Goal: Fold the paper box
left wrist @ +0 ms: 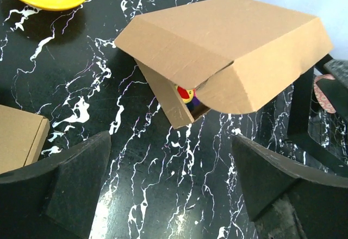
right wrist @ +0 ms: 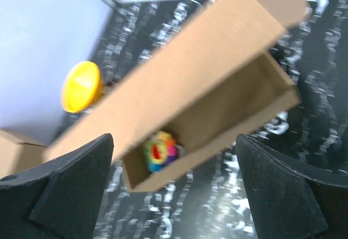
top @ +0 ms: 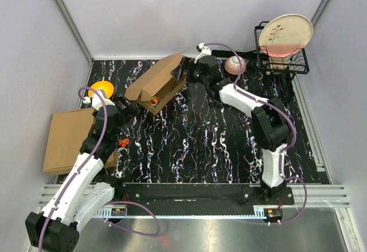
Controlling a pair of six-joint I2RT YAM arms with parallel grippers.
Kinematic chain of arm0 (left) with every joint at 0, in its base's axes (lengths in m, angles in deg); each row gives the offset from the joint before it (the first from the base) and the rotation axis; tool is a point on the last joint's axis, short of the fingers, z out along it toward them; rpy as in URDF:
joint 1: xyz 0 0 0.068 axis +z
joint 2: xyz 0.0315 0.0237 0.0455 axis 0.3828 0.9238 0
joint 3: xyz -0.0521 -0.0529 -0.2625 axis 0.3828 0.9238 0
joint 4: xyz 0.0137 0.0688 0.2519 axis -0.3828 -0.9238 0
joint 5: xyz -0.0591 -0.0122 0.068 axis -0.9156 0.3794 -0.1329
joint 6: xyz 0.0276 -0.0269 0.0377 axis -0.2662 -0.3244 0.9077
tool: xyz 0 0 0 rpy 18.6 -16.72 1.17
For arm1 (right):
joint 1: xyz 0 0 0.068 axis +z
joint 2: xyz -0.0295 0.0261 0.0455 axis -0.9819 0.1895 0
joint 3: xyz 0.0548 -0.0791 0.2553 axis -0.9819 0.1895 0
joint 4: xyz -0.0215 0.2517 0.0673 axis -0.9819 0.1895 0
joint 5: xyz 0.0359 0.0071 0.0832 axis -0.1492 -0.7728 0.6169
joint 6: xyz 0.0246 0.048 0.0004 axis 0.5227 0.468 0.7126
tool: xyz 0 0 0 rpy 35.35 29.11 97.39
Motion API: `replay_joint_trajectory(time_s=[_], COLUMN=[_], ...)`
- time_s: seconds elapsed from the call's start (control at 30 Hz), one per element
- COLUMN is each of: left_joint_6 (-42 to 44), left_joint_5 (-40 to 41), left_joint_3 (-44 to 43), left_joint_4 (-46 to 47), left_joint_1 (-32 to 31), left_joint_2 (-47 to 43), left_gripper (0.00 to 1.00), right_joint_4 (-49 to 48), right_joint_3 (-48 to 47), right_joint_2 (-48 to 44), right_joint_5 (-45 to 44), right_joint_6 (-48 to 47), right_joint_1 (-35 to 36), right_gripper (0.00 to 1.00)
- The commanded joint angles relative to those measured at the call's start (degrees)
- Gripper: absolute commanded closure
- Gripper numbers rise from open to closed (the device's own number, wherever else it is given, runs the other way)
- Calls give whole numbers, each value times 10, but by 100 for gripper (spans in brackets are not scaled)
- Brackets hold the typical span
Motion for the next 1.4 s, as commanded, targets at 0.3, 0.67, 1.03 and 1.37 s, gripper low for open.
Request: replay_joint_trajectory(time_s=[0.3,0.67,1.03,1.37], left_joint_6=[20,26,33,33], left_joint_5=[12,23,30,34], left_joint_3=[-16,-18,-30,-26], left_joint_4=[19,12,3,0], left_joint_1=[-1,-1,-2,-3], left_joint_2=[-45,-52,-48,-51], left_gripper=[4,4,3,3], right_joint_4=[-286,-390,-520,-549], right_joint_3=[123,100,-11,30], right_joint_2=[-17,80,199,189], right_joint_5=[161,200,212,209], right_joint_6=[341,439,533,536], right_joint_1=[-56,-57,-63,-63], right_gripper=[0,0,24,87])
